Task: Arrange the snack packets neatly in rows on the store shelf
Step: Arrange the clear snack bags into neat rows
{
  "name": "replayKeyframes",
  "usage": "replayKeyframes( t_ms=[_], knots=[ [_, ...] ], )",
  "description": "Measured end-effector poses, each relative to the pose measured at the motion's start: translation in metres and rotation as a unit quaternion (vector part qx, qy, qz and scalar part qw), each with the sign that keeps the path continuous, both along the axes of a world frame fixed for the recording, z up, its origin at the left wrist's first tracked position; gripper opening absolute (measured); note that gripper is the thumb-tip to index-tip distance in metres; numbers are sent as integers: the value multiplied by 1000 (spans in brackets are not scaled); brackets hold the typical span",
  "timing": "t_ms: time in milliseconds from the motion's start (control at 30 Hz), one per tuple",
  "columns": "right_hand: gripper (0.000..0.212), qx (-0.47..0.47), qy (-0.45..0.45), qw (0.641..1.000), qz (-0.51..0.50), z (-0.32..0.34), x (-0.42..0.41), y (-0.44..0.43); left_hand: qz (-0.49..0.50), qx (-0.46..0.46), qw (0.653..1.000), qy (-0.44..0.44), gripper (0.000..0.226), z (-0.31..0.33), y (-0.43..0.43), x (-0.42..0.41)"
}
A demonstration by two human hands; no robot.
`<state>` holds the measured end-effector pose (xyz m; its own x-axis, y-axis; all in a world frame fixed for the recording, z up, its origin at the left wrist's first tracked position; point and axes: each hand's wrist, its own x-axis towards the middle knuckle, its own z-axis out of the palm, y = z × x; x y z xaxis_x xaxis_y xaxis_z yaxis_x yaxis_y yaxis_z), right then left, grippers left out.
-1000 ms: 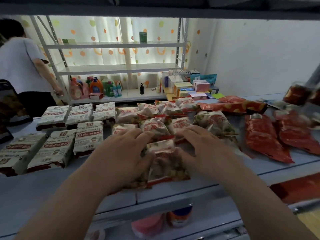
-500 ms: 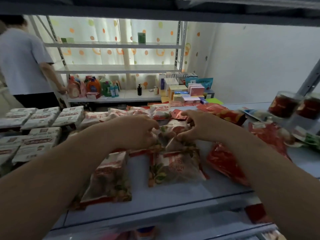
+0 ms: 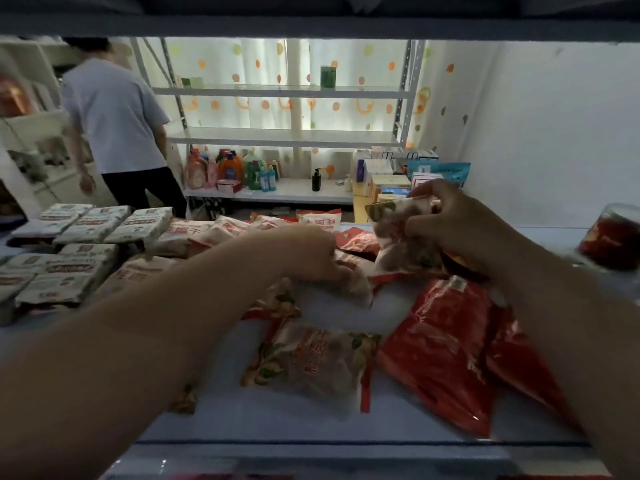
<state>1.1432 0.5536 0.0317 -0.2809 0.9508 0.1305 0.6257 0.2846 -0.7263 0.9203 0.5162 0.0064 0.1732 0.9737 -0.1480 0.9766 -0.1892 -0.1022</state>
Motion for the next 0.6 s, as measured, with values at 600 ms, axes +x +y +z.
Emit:
replayKeyframes(
  t_ms=[600],
  knots=[
    [52,-167,250,953,25,-8,-6,19,138,-65,920,-361,73,25,-11,1]
  ],
)
